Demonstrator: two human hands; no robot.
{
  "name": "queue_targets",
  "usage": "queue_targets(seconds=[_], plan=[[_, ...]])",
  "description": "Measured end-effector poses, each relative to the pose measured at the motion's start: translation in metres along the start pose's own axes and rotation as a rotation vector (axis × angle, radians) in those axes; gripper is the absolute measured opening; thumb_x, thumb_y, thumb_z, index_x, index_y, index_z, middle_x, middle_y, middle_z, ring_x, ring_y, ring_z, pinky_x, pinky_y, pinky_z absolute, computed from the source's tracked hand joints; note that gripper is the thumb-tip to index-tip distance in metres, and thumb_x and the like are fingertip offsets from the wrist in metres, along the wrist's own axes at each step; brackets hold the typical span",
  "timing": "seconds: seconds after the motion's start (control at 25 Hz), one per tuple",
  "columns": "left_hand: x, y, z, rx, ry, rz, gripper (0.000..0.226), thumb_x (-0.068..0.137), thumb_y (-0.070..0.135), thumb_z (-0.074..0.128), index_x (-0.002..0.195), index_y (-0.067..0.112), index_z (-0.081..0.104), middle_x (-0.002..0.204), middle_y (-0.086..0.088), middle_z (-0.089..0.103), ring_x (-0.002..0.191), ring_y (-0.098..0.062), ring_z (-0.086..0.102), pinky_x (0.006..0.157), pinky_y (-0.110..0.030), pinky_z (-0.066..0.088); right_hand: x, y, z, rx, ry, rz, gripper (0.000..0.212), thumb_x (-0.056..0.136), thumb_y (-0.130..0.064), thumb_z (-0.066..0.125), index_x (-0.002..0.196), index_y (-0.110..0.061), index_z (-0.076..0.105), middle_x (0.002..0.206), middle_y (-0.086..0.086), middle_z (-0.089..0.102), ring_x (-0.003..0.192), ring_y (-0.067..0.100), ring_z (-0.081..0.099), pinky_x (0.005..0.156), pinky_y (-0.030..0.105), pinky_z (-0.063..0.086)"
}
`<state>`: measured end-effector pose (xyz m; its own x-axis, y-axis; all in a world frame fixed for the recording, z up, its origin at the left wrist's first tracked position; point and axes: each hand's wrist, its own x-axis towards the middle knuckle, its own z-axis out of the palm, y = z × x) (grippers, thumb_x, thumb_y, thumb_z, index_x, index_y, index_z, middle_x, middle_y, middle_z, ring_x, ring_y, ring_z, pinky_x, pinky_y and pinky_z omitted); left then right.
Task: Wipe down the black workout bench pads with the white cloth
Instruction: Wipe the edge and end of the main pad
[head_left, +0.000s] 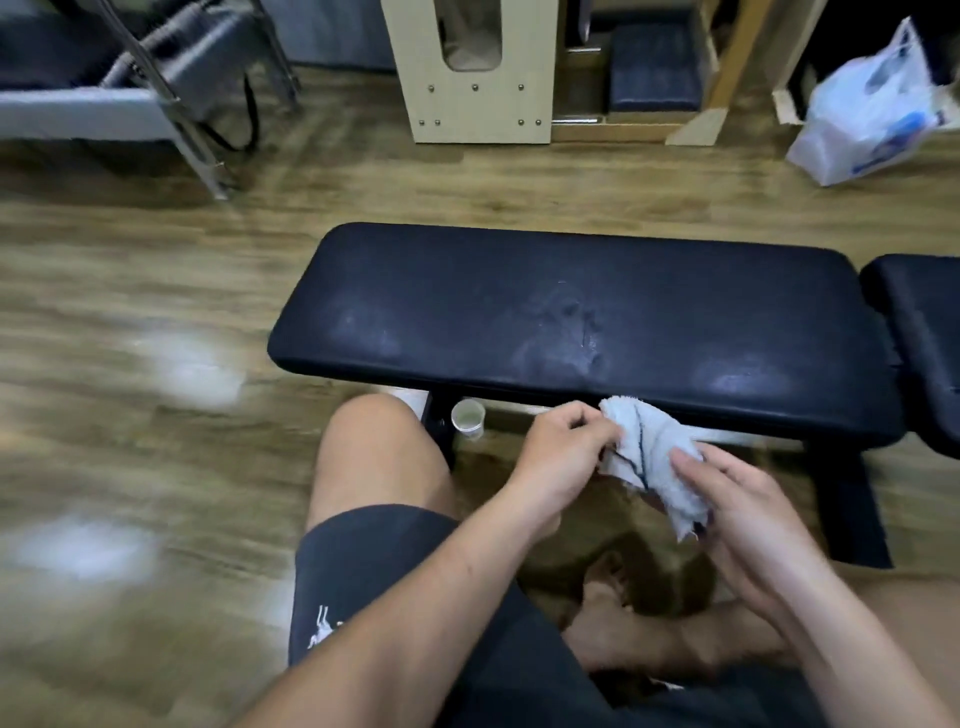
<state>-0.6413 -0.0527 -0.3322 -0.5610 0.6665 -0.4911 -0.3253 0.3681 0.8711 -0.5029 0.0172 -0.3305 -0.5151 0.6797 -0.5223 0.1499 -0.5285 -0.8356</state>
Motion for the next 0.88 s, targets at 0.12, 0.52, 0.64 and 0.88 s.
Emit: queue_targets(seconds=[0.12, 0.52, 0.64, 0.88], plan=[[-0.002, 0.007, -0.010, -0.130, 0.048, -0.048, 0.020, 0.081, 0.015, 0.056, 0.063, 0.021, 0.052, 0.066, 0.001, 0.054, 0.074, -0.021, 0.053, 0.073, -0.037, 0.046, 0.002, -0.005, 0.001, -0.131, 0.021, -0.103, 0.018, 0.095, -0.014, 0.056, 0.100, -0.009, 0.072, 0.099, 0.011, 0.075, 0.097, 0.029, 0.069, 0.093, 0.046, 0.051], [-0.006, 0.008, 0.004, -0.347, -0.326, 0.034, 0.036, 0.073, 0.009, 0.072, 0.108, 0.001, 0.066, 0.095, -0.011, 0.069, 0.083, -0.018, 0.066, 0.071, -0.025, 0.053, -0.007, -0.031, -0.030, -0.287, 0.009, -0.326, 0.023, 0.093, -0.021, 0.056, 0.071, -0.019, 0.062, 0.066, -0.004, 0.056, 0.065, 0.009, 0.048, 0.062, 0.030, 0.034], [0.015, 0.009, 0.024, -0.357, -0.344, 0.030, 0.035, 0.068, 0.006, 0.068, 0.103, 0.006, 0.065, 0.091, -0.009, 0.069, 0.084, -0.021, 0.065, 0.072, -0.030, 0.052, 0.008, -0.044, -0.048, -0.201, 0.016, -0.351, 0.022, 0.081, -0.035, 0.063, 0.073, -0.015, 0.061, 0.063, -0.003, 0.051, 0.061, 0.009, 0.042, 0.054, 0.023, 0.034], [0.090, 0.025, 0.114, -0.039, -0.235, 0.062, 0.041, 0.075, -0.005, 0.072, 0.106, 0.015, 0.054, 0.073, 0.000, 0.067, 0.063, -0.013, 0.058, 0.054, -0.023, 0.048, 0.086, -0.076, -0.130, -0.632, 0.283, -0.482, 0.012, 0.086, -0.020, 0.067, 0.076, -0.019, 0.061, 0.066, -0.011, 0.061, 0.059, 0.002, 0.051, 0.055, 0.011, 0.037]])
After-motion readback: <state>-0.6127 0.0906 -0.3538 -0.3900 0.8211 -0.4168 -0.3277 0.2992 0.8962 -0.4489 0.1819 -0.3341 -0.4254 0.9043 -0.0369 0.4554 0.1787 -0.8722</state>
